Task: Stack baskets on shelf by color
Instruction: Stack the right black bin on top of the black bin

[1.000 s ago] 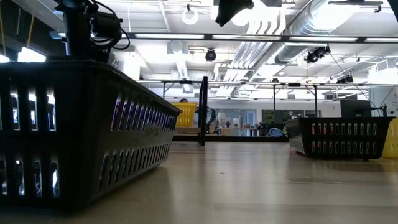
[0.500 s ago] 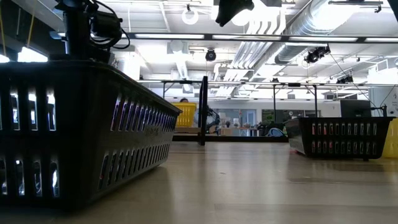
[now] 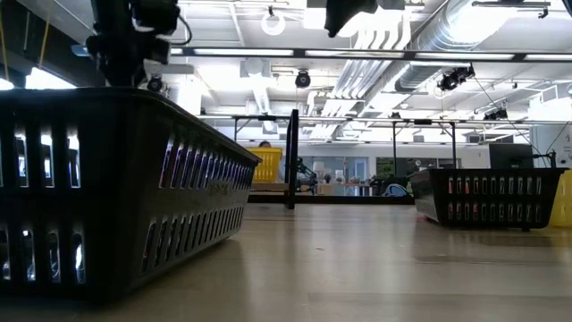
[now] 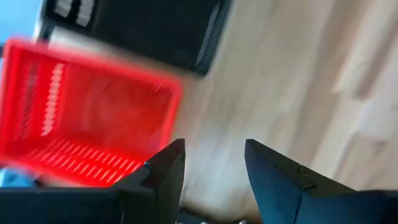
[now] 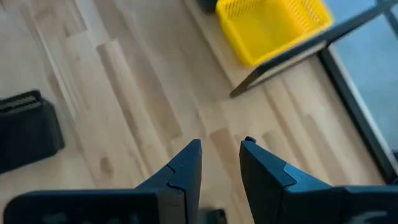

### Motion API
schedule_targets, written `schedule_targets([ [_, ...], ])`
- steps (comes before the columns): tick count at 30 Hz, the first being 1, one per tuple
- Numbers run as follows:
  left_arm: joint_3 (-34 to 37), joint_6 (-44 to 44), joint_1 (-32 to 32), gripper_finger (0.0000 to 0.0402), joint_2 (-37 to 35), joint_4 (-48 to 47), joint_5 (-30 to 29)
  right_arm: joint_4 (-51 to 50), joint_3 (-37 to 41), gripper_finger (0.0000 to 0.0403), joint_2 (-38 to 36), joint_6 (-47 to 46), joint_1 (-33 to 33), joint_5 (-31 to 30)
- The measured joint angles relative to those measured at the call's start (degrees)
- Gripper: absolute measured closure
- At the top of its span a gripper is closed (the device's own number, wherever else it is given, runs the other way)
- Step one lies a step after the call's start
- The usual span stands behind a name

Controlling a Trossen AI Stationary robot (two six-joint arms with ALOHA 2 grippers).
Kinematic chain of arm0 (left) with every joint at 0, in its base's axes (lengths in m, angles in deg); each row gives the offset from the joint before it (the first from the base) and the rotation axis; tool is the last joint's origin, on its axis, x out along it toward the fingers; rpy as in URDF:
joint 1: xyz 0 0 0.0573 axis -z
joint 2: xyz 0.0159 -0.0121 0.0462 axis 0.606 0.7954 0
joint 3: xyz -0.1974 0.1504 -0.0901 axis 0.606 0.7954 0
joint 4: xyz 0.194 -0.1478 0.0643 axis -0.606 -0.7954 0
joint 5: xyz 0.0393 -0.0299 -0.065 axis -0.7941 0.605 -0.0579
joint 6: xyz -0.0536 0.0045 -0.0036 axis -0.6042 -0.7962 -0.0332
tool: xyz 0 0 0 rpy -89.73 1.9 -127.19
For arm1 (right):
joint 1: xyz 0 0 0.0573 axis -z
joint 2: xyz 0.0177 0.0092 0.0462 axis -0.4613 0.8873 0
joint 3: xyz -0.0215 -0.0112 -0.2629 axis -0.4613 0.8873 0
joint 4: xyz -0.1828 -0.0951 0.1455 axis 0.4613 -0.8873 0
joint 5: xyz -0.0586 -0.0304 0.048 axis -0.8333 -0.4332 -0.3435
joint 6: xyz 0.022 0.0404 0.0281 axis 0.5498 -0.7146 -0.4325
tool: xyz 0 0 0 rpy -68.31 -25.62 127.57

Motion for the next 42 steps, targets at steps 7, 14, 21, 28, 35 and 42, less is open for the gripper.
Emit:
schedule_targets([
  [7,-0.6,-7.1,8.2,0.0249,-1.0,3.5,2.4,-7.4,6.7,0.0307,0.0,-9.9,-3.7,-2.7],
  [14,-0.6,-11.8,15.2,0.0249,-1.0,5.0,2.4,-9.1,14.6,0.0307,-1.9,-14.7,-7.0,-0.3],
  [21,-0.6,-17.7,21.2,0.0249,-1.0,4.9,1.9,-1.8,29.7,0.0307,-11.3,-19.0,-10.1,6.0],
  [28,-0.6,-24.5,25.6,0.0249,-1.0,4.9,1.6,15.2,44.3,0.0307,-22.1,-23.6,-13.3,12.7],
  [35,-0.6,-29.9,29.2,0.0249,-1.0,4.9,1.6,23.3,52.1,0.0304,-24.6,-22.5,-17.2,11.7],
  [42,-0.6,-32.4,33.0,0.0249,-1.0,4.9,1.0,29.1,57.5,0.0264,-22.7,-21.4,-20.0,10.2],
])
